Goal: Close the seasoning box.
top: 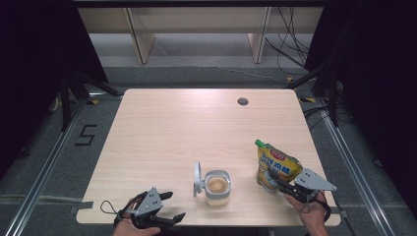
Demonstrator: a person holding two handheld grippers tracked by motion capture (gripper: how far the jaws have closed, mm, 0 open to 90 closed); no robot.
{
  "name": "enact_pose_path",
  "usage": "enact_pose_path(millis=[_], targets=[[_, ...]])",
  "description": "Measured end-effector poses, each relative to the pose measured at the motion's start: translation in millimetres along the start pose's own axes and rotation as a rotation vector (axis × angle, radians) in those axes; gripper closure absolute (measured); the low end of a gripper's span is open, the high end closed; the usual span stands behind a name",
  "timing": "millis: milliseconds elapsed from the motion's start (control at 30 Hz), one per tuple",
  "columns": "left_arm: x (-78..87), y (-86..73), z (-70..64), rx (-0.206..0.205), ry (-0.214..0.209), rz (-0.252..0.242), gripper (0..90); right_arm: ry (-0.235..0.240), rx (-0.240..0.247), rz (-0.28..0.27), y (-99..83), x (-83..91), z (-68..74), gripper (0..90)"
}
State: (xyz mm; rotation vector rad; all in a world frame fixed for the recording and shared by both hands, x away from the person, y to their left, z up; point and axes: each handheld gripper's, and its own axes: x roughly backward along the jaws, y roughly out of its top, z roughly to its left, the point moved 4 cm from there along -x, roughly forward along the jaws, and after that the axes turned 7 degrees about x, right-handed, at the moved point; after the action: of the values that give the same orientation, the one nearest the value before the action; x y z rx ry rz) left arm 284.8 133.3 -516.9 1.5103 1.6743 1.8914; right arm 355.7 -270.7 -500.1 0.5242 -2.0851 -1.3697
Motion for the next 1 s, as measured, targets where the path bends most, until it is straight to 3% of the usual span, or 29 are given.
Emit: enact_pose_path(millis=[33,167,233,267,333,367,433,467,500,567,600,633,667,767,833,900,1000], targets=[[0.0,-0.1,-0.3,0.000,-0.003,-0.001,22.1,-0.009,-0.039,0.006,-0.6,1.5,1.5,60.0],[0.6,0.2,0.6,-0.001,-0.001,0.003,22.1,0.002,-0.119,0.000,-1.2,7.8,-0.8,54.3],[0.5,0.0,0.7,-0.003,-0.001,0.005,22.1,-0.008,-0.092,-0.025,-1.0,10.6,-5.6,52.4],[0.4,-0.1,0.6,-0.003,-0.001,0.005,22.1,-0.001,-0.129,-0.023,-0.7,12.1,-3.8,51.6],[0.8,0.3,0.8,-0.009,0.000,0.004,22.0,-0.014,-0.096,-0.020,0.8,15.4,-5.9,48.8],[0.8,0.2,0.6,-0.002,0.000,0.003,22.0,0.012,-0.127,-0.012,1.7,17.2,-2.8,48.3],[0.9,0.1,0.8,-0.003,0.001,0.004,22.1,-0.003,-0.139,-0.017,3.1,19.3,-0.7,44.6],[1.0,0.1,0.8,-0.004,0.000,0.004,22.1,-0.016,-0.097,-0.027,3.9,19.4,-3.1,41.7],[1.2,0.2,0.7,-0.004,0.000,0.002,22.1,-0.009,-0.135,0.003,3.7,22.4,0.4,39.1],[1.4,0.4,0.2,0.002,-0.008,0.000,22.1,-0.045,-0.122,0.001,5.3,25.2,-0.5,35.5],[1.0,0.5,0.3,0.004,-0.008,-0.002,22.1,-0.036,-0.183,0.021,5.3,28.2,3.1,34.4],[0.8,0.5,0.4,0.005,-0.005,-0.004,22.1,-0.040,-0.174,0.031,5.0,30.4,2.5,34.0],[0.6,0.4,0.3,0.006,-0.005,-0.008,22.1,-0.045,-0.194,0.069,4.2,33.8,6.0,32.3],[1.1,0.6,0.1,0.002,-0.003,-0.005,22.1,-0.032,-0.192,0.083,3.0,36.9,7.3,30.0],[0.8,0.6,0.4,0.003,-0.004,-0.001,22.1,-0.027,-0.162,0.095,2.1,38.3,6.5,27.9],[0.6,0.5,0.5,0.004,-0.002,-0.003,22.0,-0.011,-0.217,0.130,0.1,39.4,10.9,25.6],[0.8,1.4,1.4,-0.002,-0.004,-0.001,22.1,0.006,-0.196,0.171,-3.7,39.3,12.2,24.9]])
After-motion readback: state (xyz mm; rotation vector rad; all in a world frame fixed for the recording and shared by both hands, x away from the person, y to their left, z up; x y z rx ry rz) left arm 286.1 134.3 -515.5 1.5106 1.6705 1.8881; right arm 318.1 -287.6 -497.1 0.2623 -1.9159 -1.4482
